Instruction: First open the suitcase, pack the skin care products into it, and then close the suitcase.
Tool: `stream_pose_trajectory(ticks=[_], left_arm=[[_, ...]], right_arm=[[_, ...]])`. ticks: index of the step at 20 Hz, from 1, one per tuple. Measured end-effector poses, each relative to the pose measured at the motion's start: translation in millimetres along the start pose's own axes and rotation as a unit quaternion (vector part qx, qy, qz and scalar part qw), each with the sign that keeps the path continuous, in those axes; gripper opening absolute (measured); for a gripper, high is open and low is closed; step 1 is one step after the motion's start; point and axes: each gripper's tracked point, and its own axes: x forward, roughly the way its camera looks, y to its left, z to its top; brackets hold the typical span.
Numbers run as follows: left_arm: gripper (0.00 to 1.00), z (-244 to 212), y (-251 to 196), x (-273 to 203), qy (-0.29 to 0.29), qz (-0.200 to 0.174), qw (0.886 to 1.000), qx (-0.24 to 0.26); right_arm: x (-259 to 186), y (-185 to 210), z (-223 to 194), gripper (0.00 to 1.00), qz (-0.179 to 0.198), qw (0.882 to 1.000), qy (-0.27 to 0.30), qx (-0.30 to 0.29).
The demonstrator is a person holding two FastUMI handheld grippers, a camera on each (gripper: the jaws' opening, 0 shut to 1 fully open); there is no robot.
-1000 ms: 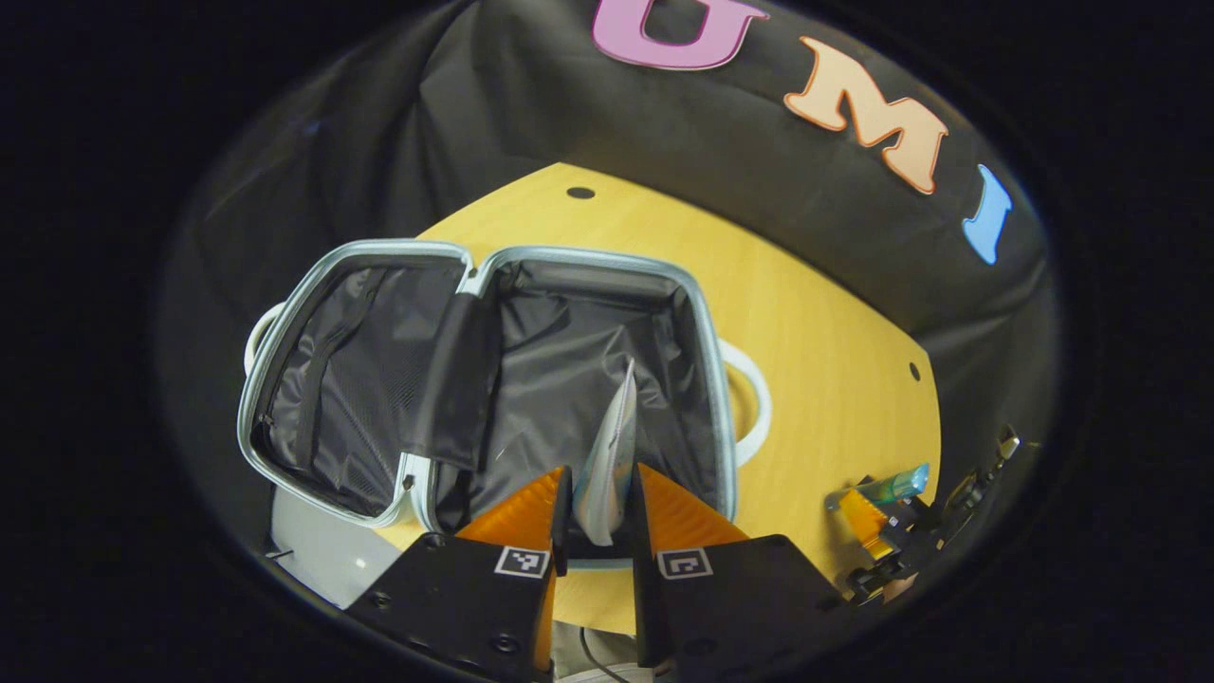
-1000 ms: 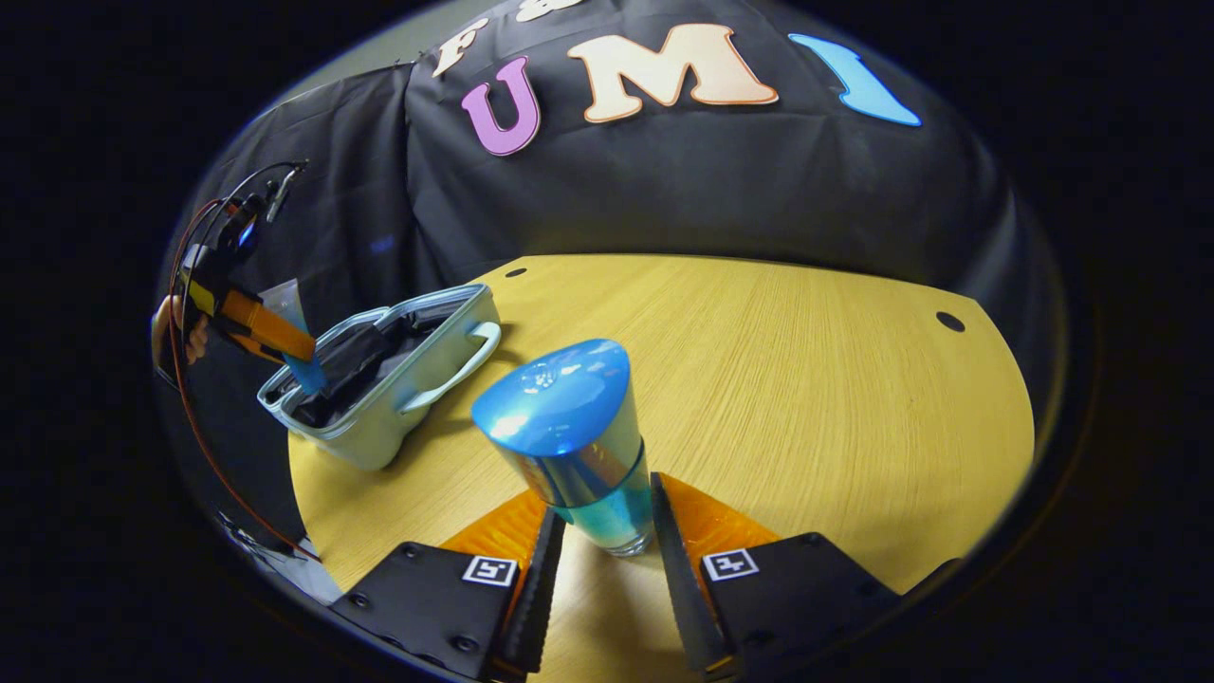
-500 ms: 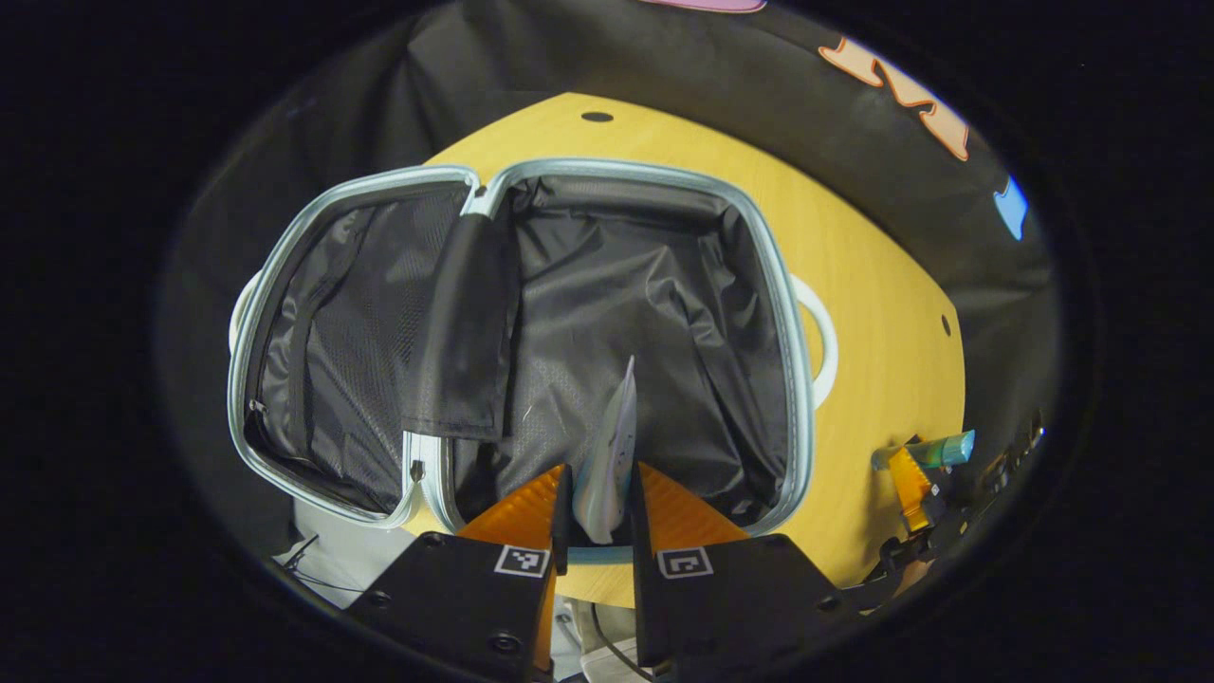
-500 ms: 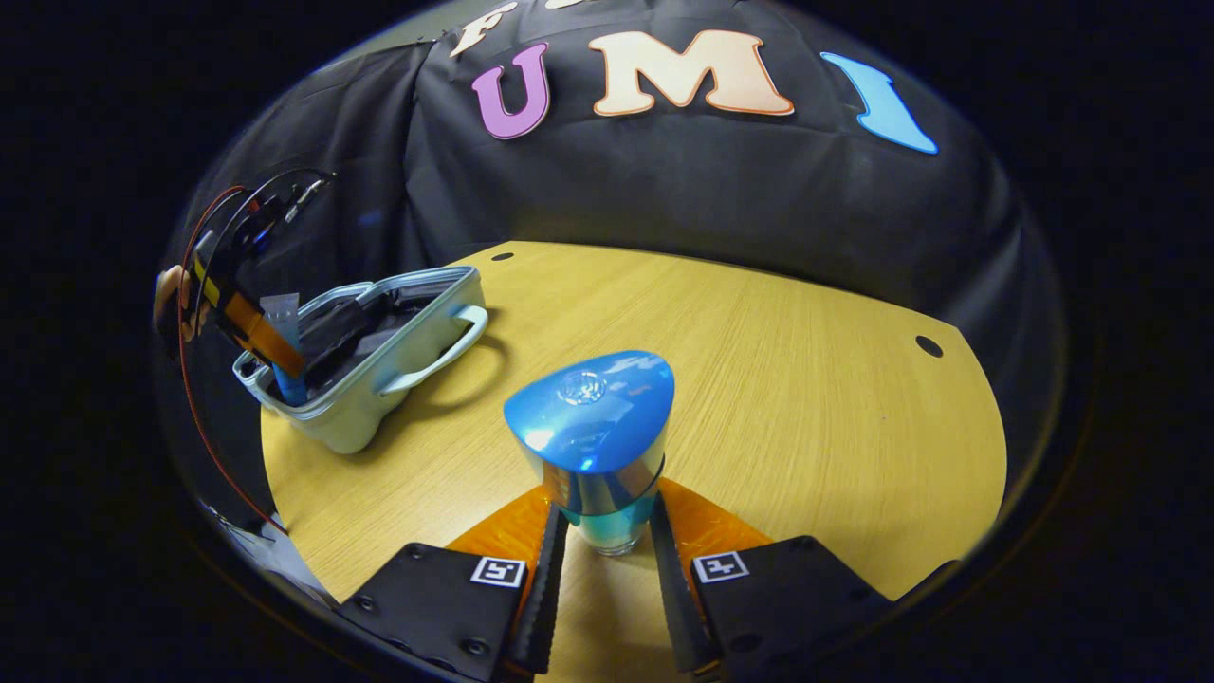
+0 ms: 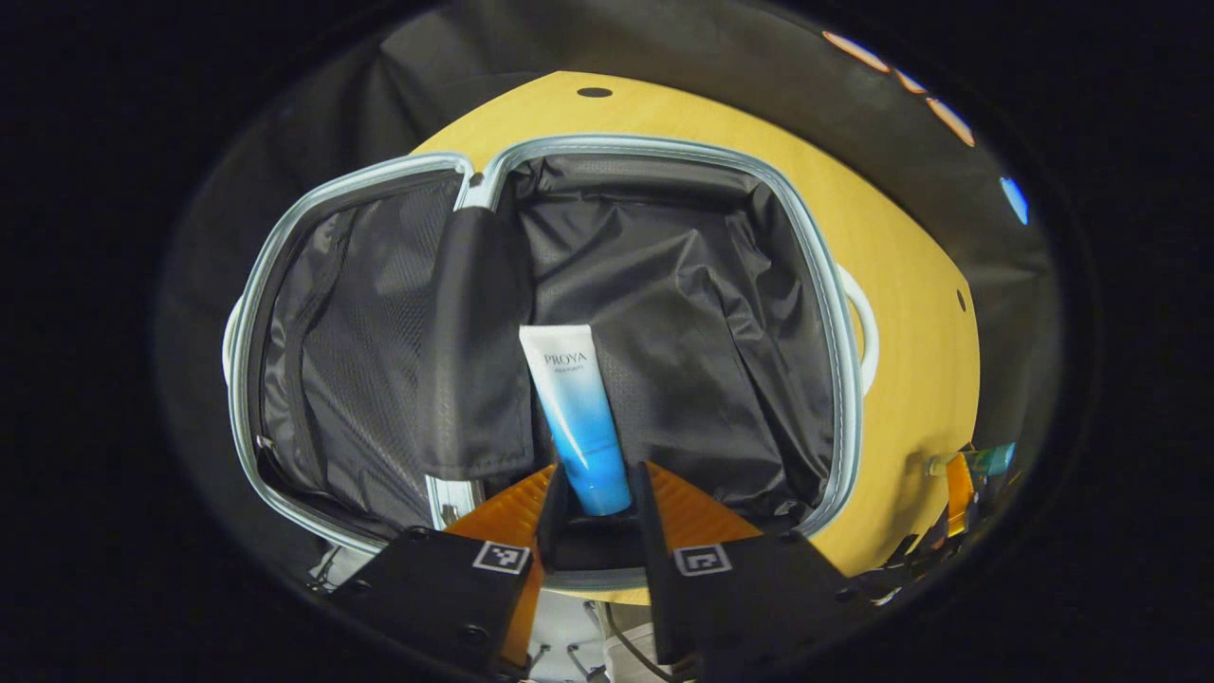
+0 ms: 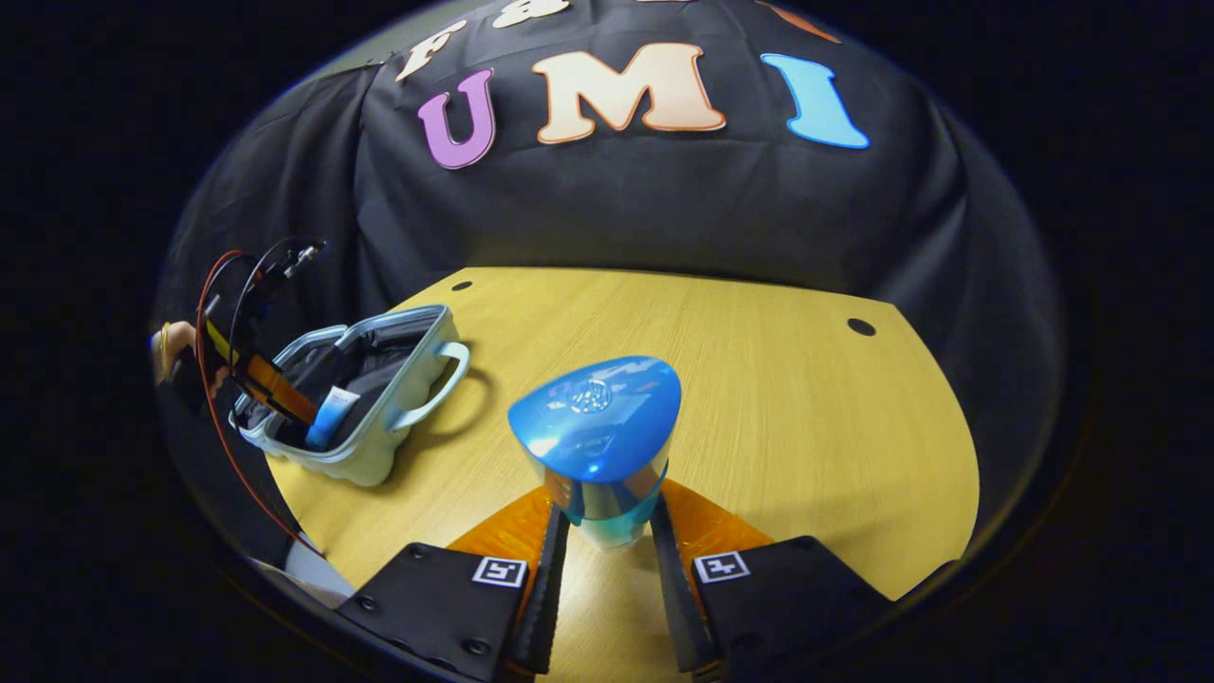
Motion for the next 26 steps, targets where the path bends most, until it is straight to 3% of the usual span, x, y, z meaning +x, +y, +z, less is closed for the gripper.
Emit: stream_pose_trajectory(ticks=[3, 7, 10, 13, 17, 21, 26], left_arm=[[0.92, 0.9, -1.1, -7.1, -0.005, -0.013, 1.0, 0.022], [0.89, 5.3, 3.9, -26.3, -0.023, -0.027, 0.997, 0.062], [0.89, 7.8, 13.5, -49.9, -0.039, -0.046, 0.996, 0.073], [0.89, 12.5, 34.3, -70.6, -0.06, -0.05, 0.994, 0.074], [0.89, 12.9, 72.1, -93.1, -0.09, -0.044, 0.994, 0.046], [0.89, 2.2, 122.8, -105.1, -0.102, -0.011, 0.995, 0.006], [0.89, -18.8, 176.9, -120.0, -0.105, 0.021, 0.993, -0.046]], right_arm=[[-26.2, 3.9, 12.4, 0.49, -0.023, 1.0, -0.014, 0.012], [-47.9, 26.5, 29.6, 0.46, -0.046, 0.998, -0.032, 0.005], [-54.6, 65.4, 40.8, 0.49, -0.029, 0.999, -0.043, 0.003], [-45.8, 118.1, 50.1, 0.46, 0.01, 0.999, -0.05, -0.015], [-17.4, 203.8, 56.9, 0.49, 0.091, 0.994, -0.042, -0.044], [19.1, 280.6, 48.9, 0.49, 0.17, 0.982, -0.017, -0.075], [68.6, 321.8, 14.3, 0.46, 0.198, 0.972, 0.047, -0.121]])
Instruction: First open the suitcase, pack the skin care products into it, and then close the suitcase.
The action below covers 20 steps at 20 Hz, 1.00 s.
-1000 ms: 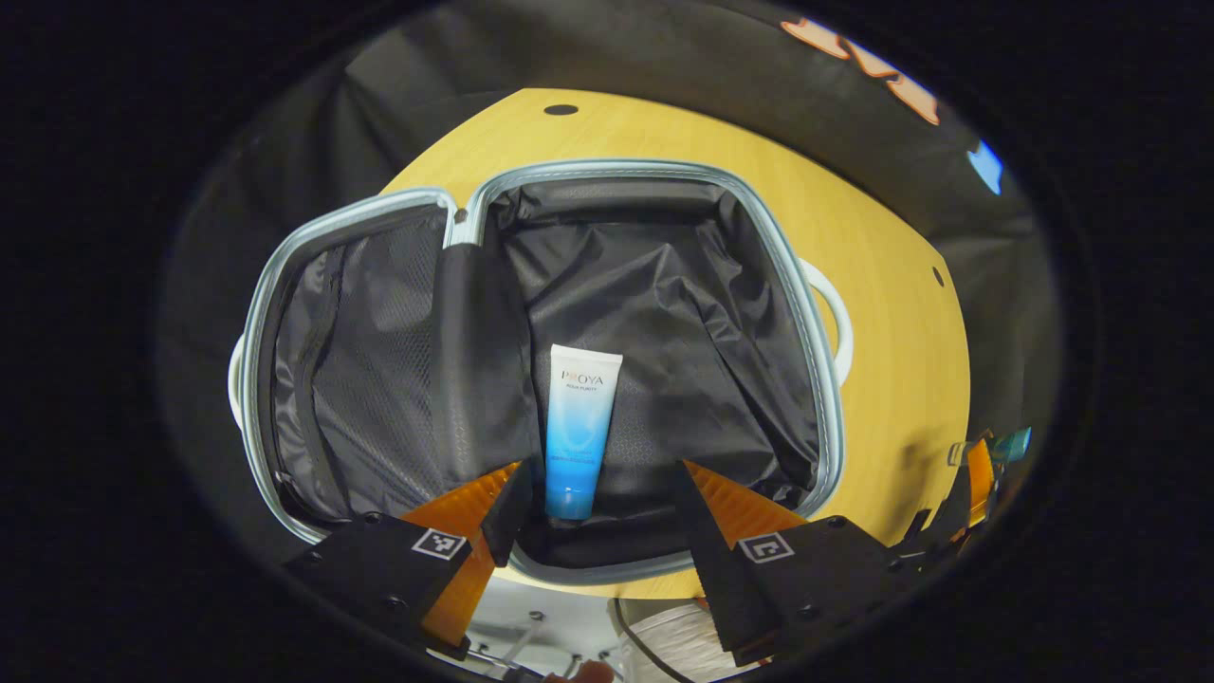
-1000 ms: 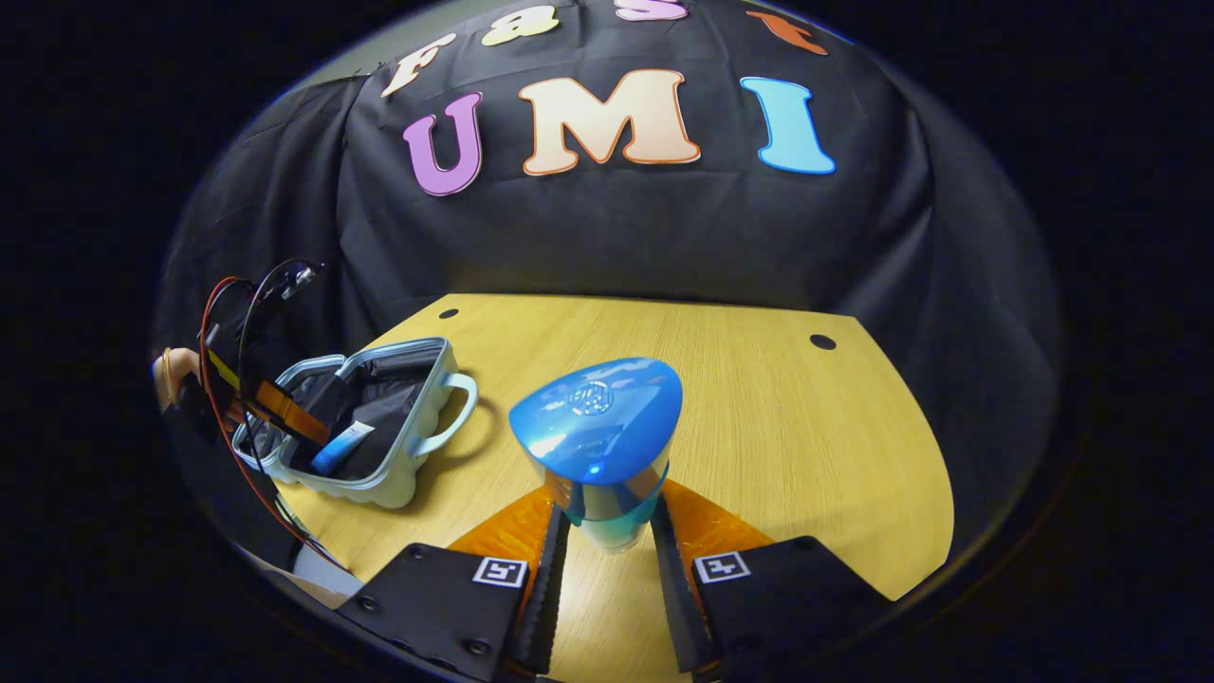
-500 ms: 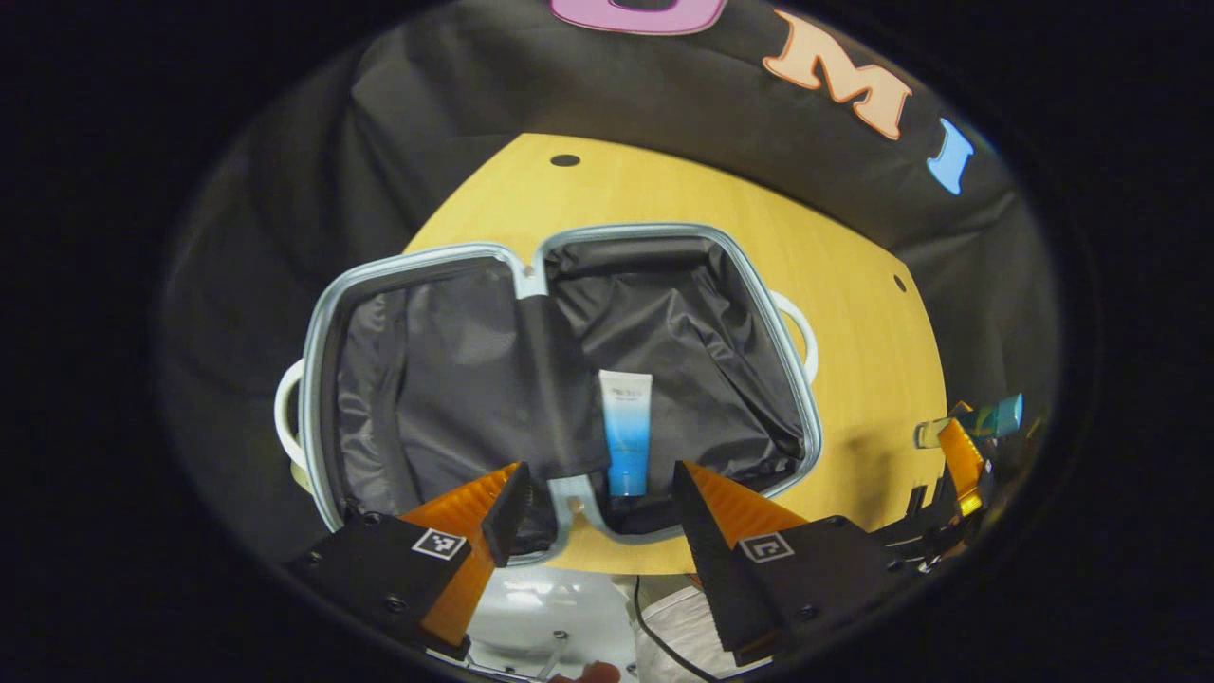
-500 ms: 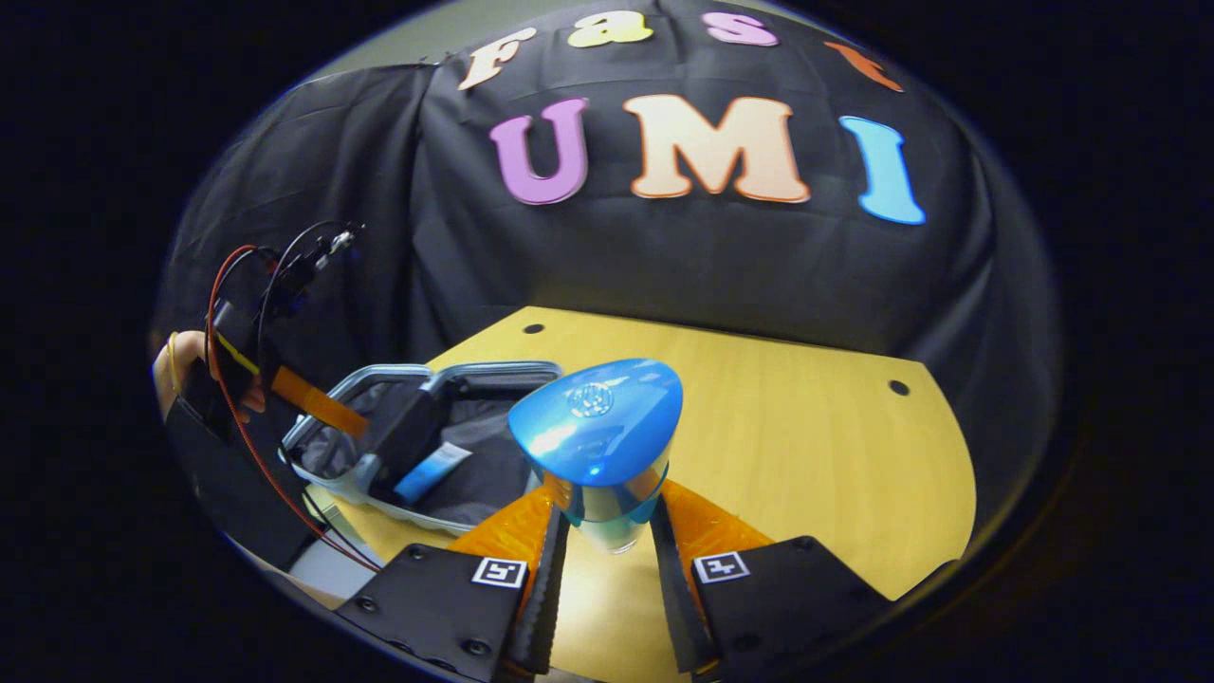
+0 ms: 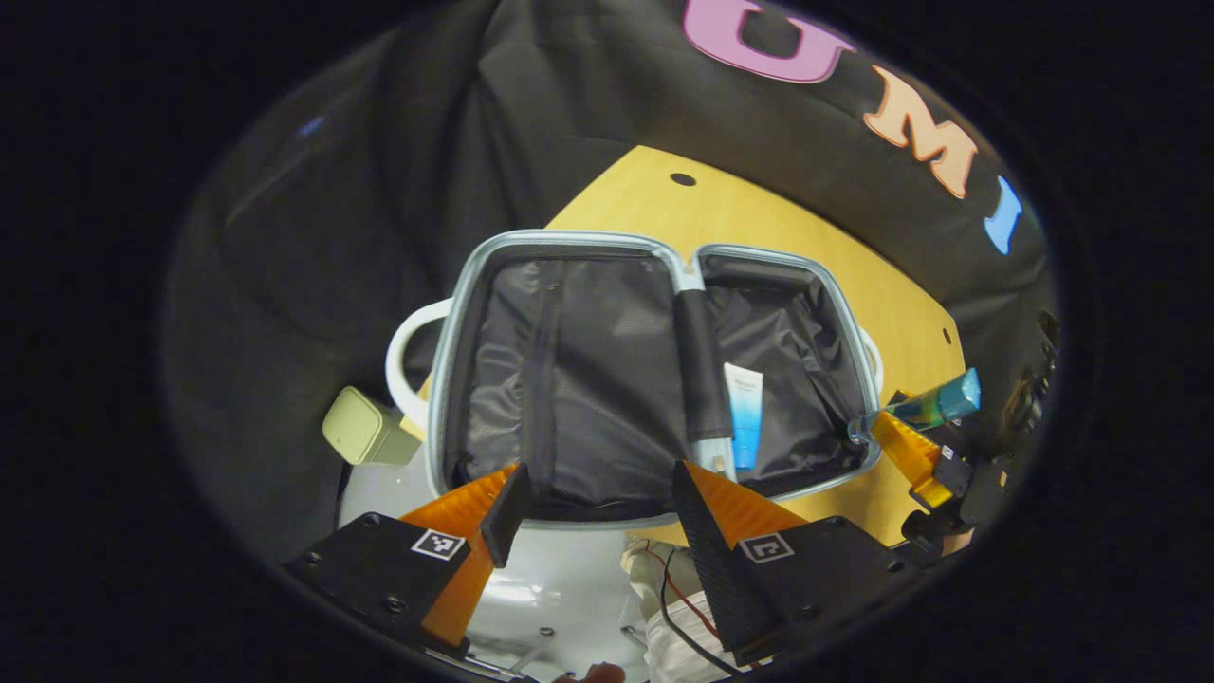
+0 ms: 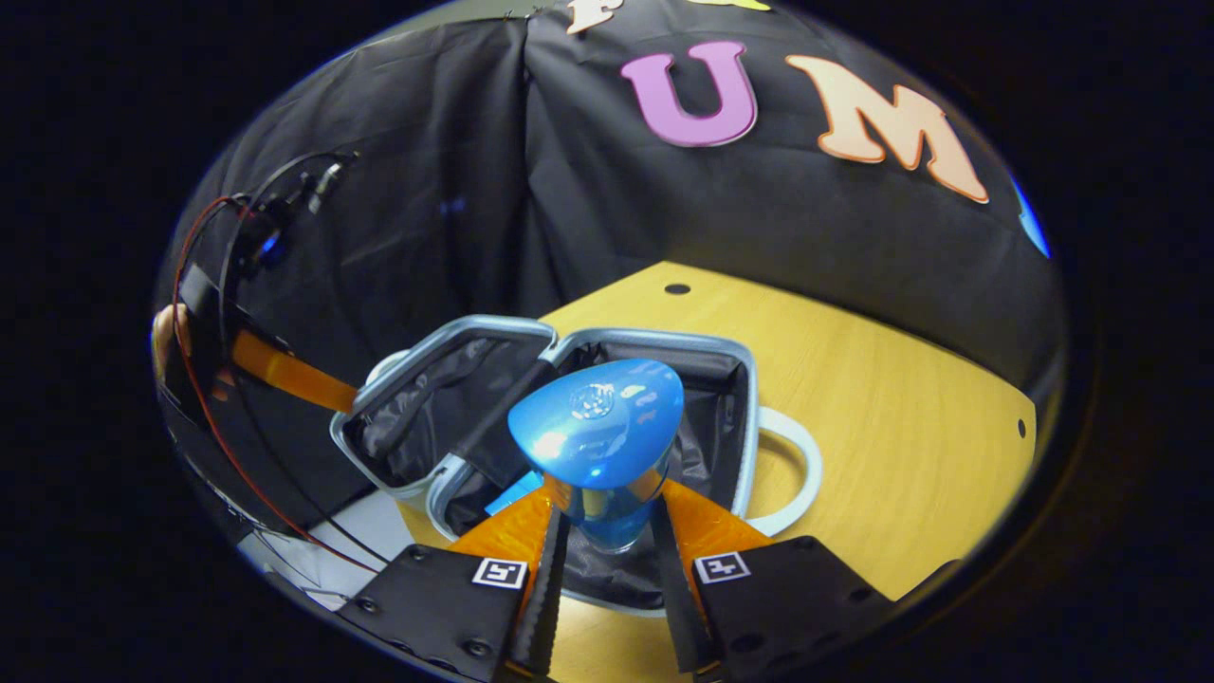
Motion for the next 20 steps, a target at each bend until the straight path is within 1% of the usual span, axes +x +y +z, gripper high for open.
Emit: stream_pose_trajectory(ticks=[3, 6, 9, 10, 11, 12, 15, 17, 18, 20], left_arm=[[0.89, 0.2, 29.4, -9.4, -0.007, 0.016, 0.999, -0.034], [0.89, 8.0, 65.5, -10.8, -0.02, 0.034, 0.997, -0.061], [0.89, 21.8, 97.1, -10.2, -0.033, 0.049, 0.995, -0.085], [0.89, 25.1, 109.2, -8.9, -0.035, 0.057, 0.993, -0.095], [0.89, 27.7, 119.9, -8.0, -0.036, 0.064, 0.992, -0.103], [0.89, 30.0, 128.9, -6.9, -0.036, 0.068, 0.991, -0.11], [0.89, 33.8, 147.5, 0.1, -0.031, 0.068, 0.989, -0.127], [0.89, 35.1, 161.2, 6.9, -0.024, 0.079, 0.988, -0.13], [0.89, 37.5, 166.1, 12.8, -0.025, 0.08, 0.988, -0.132], [0.89, 44.3, 171.0, 23.2, -0.023, 0.073, 0.987, -0.143]], right_arm=[[20.7, 2.6, -23.1, 0.46, 0.005, 0.999, 0.047, -0.004], [31.9, -0.7, -36.4, 0.47, -0.001, 0.997, 0.074, -0.001], [35.7, -1.8, -43.1, 0.46, -0.004, 0.996, 0.087, -0.004], [36.3, -1.9, -45.6, 0.49, -0.005, 0.996, 0.091, -0.003], [38.4, -2.1, -47.9, 0.49, -0.008, 0.995, 0.095, -0.005], [38.7, -2.7, -50.1, 0.47, -0.011, 0.995, 0.098, -0.008], [40.0, -3.7, -50.7, 0.48, -0.015, 0.995, 0.1, -0.007], [38.5, -4.1, -48.1, 0.48, -0.016, 0.995, 0.096, 0.002], [40.0, -4.8, -45.2, 0.5, -0.019, 0.996, 0.09, 0.006], [38.5, -7.9, -38.9, 0.68, -0.024, 0.996, 0.079, 0.015]])
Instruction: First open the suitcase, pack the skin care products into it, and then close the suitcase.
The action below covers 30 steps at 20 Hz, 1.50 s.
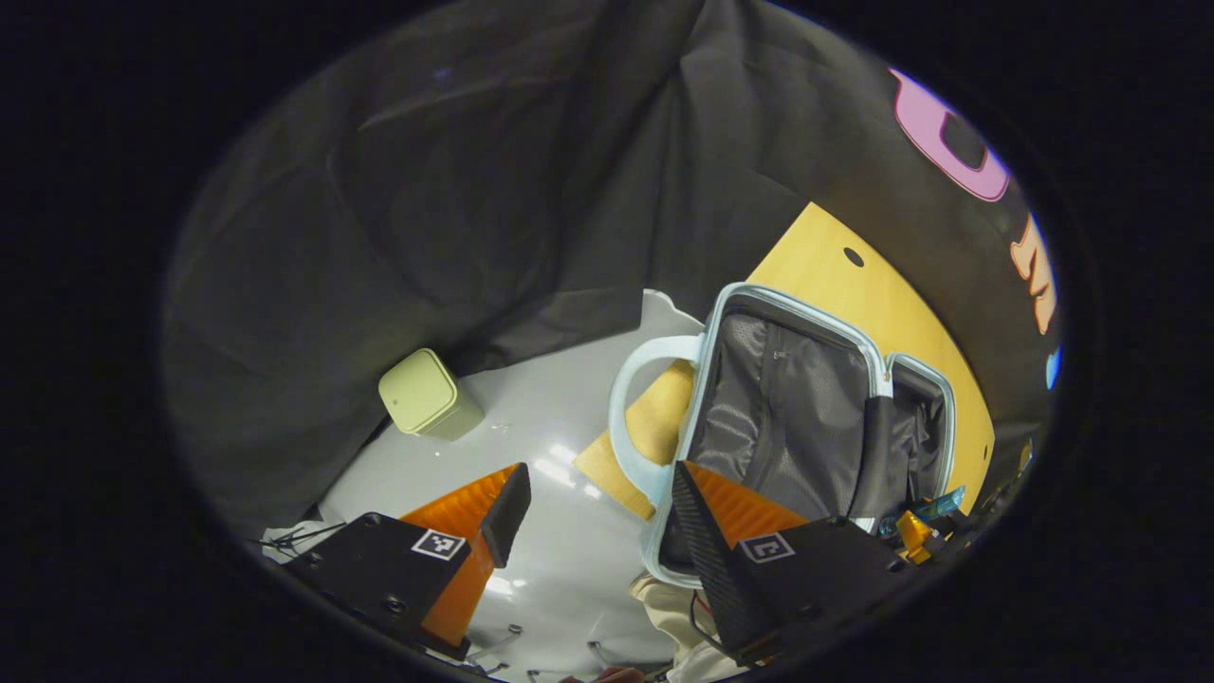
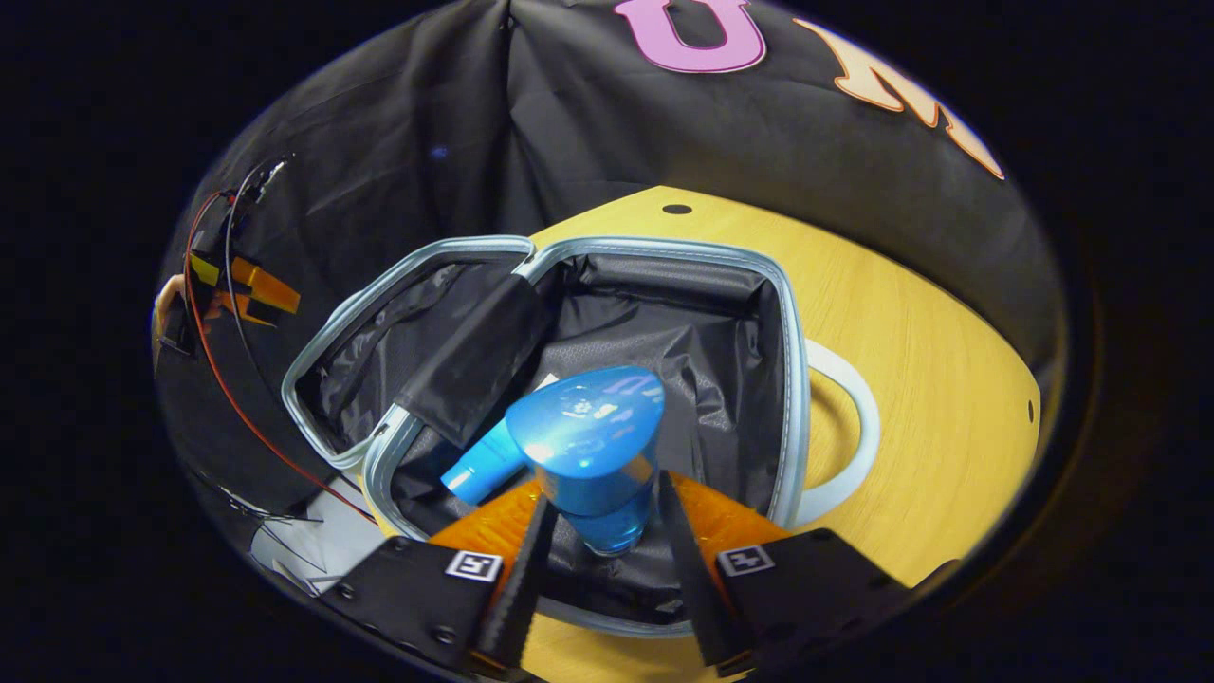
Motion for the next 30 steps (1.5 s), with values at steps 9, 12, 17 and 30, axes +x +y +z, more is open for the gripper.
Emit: stream_pose_trajectory(ticks=[9, 12, 17, 30], left_arm=[[0.89, 14.6, 19.9, 58.5, 0.017, 0.002, 0.999, -0.049], [0.89, 16.6, 17.4, 74.7, 0.02, -0.01, 0.998, -0.063], [0.71, 11.0, 0.7, 94.4, 0.04, -0.042, 0.995, -0.077], [0.07, 7.6, -16.2, 96.3, 0.059, -0.075, 0.992, -0.081]], right_arm=[[-27.4, -11.8, 29.3, 0.95, -0.002, 0.996, -0.065, 0.06], [-53.2, -28.6, 38.1, 0.98, -0.016, 0.994, -0.088, 0.07], [-98.3, -76.5, 47.0, 0.98, -0.065, 0.985, -0.123, 0.1], [-147.2, -163.0, 21.8, 0.98, -0.165, 0.97, -0.125, 0.128]])
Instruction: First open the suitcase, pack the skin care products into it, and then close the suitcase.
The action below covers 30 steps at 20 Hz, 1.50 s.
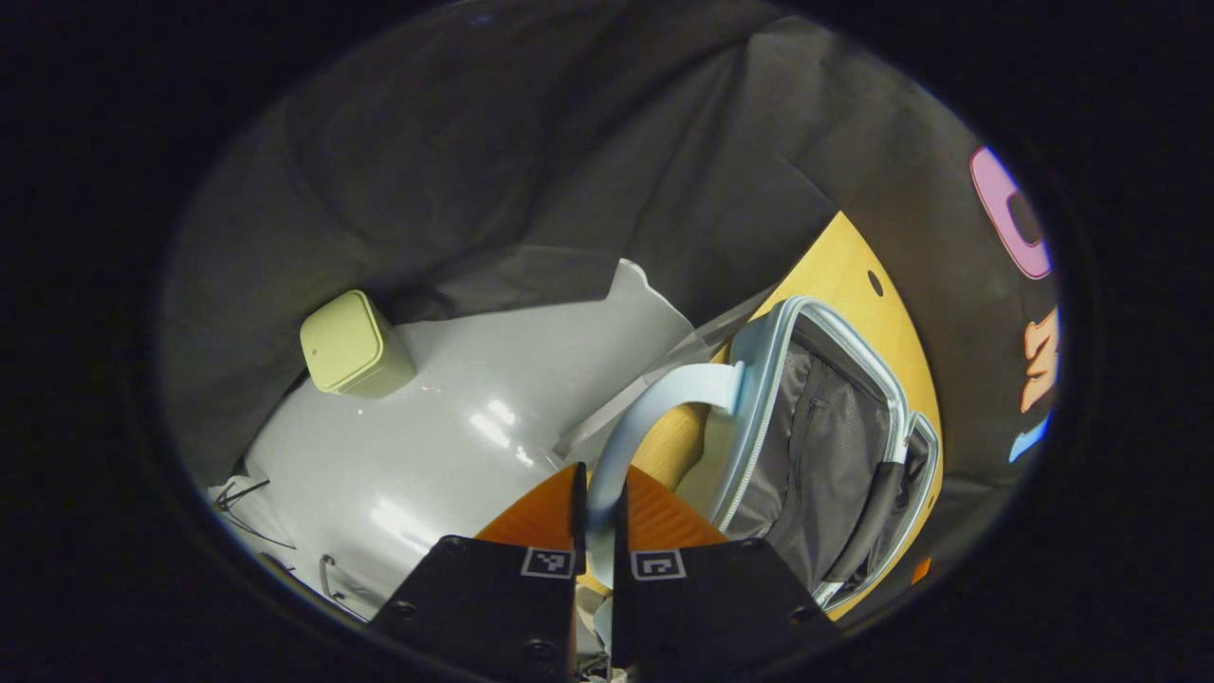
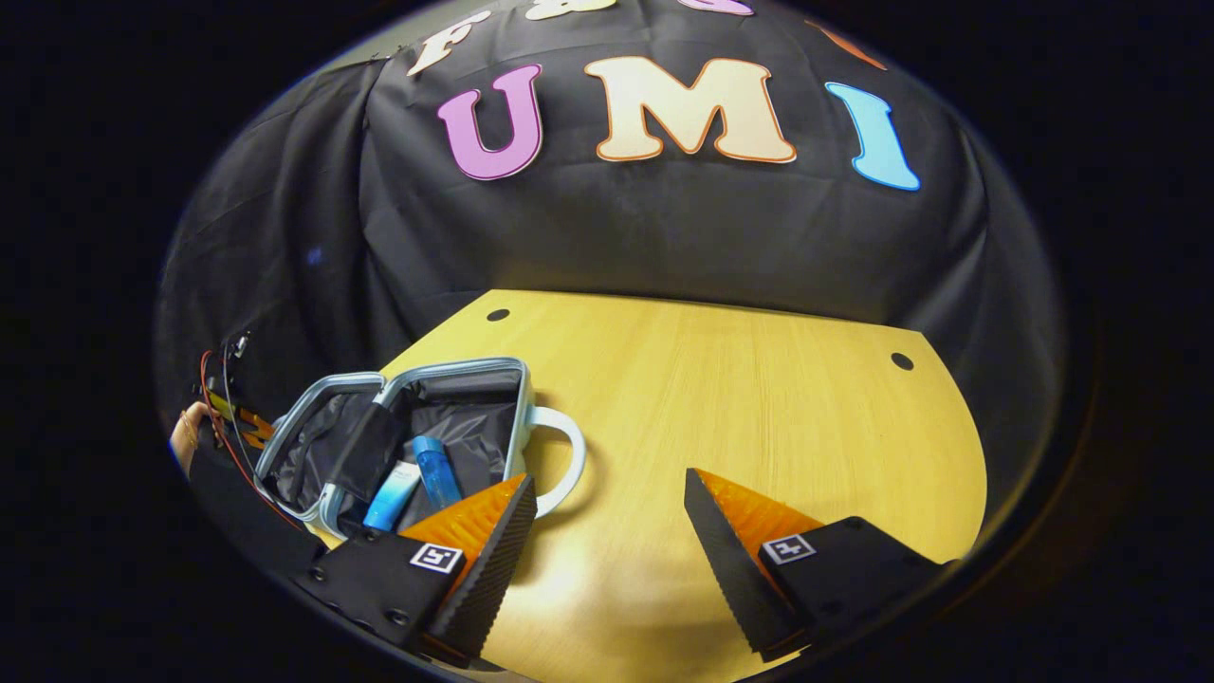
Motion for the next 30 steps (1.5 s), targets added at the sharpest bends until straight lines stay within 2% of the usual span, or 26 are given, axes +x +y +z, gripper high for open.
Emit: stream_pose_trajectory(ticks=[2, 3, 5, 6, 7, 9, 10, 12, 18, 19, 23, 28, 30], left_arm=[[0.05, 0.1, -5.3, -5.2, -0.002, -0.011, 1.0, 0.002], [0.03, 0.0, -8.8, -7.4, -0.002, -0.017, 1.0, -0.002], [0.01, 0.2, -13.9, -11.3, -0.003, -0.027, 1.0, -0.009], [0.01, 2.4, -14.4, -15.5, -0.007, -0.031, 0.999, -0.012], [0.01, 3.9, -17.8, -21.0, -0.008, -0.038, 0.999, -0.013], [0.0, 9.5, -30.4, -36.7, -0.016, -0.06, 0.998, -0.027], [0.0, 13.3, -37.5, -46.0, -0.022, -0.072, 0.997, -0.033], [0.0, 20.6, -53.9, -68.8, -0.037, -0.095, 0.994, -0.038], [0.0, 31.8, -98.9, -120.3, -0.073, -0.108, 0.991, 0.005], [0.0, 30.8, -107.0, -127.3, -0.077, -0.106, 0.991, 0.013], [0.0, 28.2, -146.0, -158.5, -0.098, -0.107, 0.988, 0.049], [0.0, 12.1, -220.9, -197.1, -0.115, -0.135, 0.98, 0.088], [0.0, 0.7, -254.2, -205.1, -0.118, -0.144, 0.977, 0.109]], right_arm=[[-2.0, -4.4, -1.1, 0.94, -0.003, 1.0, 0.001, 0.002], [-1.9, -7.2, -0.5, 0.98, -0.005, 1.0, 0.001, 0.002], [-2.8, -11.7, 0.6, 0.98, -0.009, 1.0, -0.001, 0.005], [-3.3, -13.9, 2.3, 0.94, -0.01, 1.0, -0.002, 0.007], [-4.2, -15.8, 3.4, 0.98, -0.012, 1.0, -0.004, 0.01], [-5.7, -19.1, 5.6, 0.98, -0.014, 1.0, -0.008, 0.013], [-6.6, -20.6, 6.0, 0.94, -0.015, 1.0, -0.009, 0.014], [-9.2, -24.3, 7.5, 0.98, -0.016, 1.0, -0.011, 0.018], [-15.2, -35.0, 0.8, 0.98, -0.02, 0.999, -0.017, 0.025], [-17.4, -38.0, 0.2, 0.94, -0.021, 0.999, -0.018, 0.027], [-26.0, -51.9, -9.0, 0.98, -0.025, 0.999, -0.018, 0.032], [-44.4, -78.8, -11.7, 0.98, -0.033, 0.999, -0.027, 0.033], [-52.5, -92.4, -15.9, 0.94, -0.033, 0.998, -0.029, 0.035]])
